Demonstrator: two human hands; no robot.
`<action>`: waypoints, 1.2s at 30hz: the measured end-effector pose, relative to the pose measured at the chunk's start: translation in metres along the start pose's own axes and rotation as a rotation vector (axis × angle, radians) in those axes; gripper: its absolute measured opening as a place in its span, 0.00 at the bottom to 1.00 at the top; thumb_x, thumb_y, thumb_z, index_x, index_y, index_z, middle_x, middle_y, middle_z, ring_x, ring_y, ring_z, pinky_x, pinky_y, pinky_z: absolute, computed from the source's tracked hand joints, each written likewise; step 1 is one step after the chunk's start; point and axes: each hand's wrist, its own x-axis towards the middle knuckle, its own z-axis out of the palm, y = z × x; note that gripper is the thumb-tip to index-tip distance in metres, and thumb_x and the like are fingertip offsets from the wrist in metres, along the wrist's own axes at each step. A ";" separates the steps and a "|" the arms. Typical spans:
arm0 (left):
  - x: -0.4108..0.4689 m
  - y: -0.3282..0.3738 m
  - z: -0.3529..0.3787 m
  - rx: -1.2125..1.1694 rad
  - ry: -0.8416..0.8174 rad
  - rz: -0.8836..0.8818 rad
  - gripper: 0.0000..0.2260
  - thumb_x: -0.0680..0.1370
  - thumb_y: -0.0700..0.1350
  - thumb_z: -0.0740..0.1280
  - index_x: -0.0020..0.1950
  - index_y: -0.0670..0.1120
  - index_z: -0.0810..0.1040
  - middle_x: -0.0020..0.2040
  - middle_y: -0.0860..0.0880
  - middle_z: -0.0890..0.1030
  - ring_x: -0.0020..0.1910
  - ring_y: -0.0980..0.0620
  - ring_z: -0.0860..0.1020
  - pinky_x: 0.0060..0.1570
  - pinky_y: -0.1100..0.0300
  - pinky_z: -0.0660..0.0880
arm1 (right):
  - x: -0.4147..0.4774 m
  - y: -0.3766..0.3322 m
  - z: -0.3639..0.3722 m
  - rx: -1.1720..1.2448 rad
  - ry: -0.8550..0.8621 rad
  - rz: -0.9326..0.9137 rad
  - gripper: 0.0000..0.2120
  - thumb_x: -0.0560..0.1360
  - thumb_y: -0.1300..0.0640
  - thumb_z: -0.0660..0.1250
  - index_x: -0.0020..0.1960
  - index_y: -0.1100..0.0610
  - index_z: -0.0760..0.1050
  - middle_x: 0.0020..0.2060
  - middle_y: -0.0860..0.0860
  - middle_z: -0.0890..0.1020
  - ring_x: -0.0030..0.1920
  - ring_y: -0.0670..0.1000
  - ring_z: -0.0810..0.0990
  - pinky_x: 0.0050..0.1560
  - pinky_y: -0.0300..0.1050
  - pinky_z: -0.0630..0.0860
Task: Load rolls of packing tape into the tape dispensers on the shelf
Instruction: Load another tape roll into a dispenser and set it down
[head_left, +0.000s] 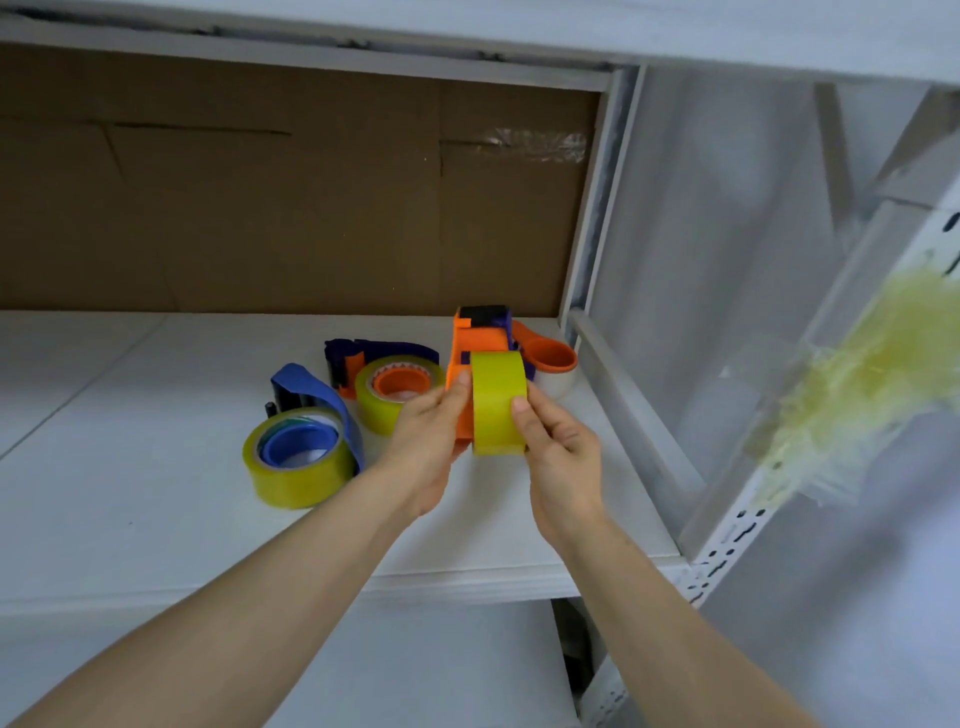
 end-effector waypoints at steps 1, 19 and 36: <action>0.001 0.000 -0.001 -0.040 -0.005 -0.040 0.17 0.80 0.53 0.58 0.62 0.45 0.76 0.56 0.42 0.82 0.54 0.46 0.80 0.58 0.49 0.76 | -0.001 0.000 0.000 -0.012 -0.006 -0.011 0.14 0.74 0.59 0.66 0.59 0.52 0.76 0.56 0.52 0.81 0.59 0.50 0.79 0.55 0.41 0.78; 0.005 0.019 0.000 -0.067 0.073 -0.082 0.15 0.75 0.49 0.68 0.56 0.40 0.76 0.50 0.43 0.82 0.52 0.46 0.80 0.57 0.50 0.76 | -0.003 -0.003 -0.020 -0.157 -0.161 0.018 0.17 0.72 0.67 0.67 0.55 0.50 0.77 0.48 0.47 0.83 0.51 0.45 0.81 0.54 0.39 0.78; -0.017 0.019 0.011 -0.143 -0.091 0.003 0.10 0.74 0.31 0.60 0.50 0.40 0.76 0.43 0.44 0.79 0.43 0.50 0.79 0.39 0.57 0.79 | 0.000 -0.024 -0.007 -0.189 0.004 -0.106 0.04 0.73 0.55 0.68 0.43 0.47 0.79 0.40 0.45 0.83 0.44 0.46 0.82 0.42 0.34 0.80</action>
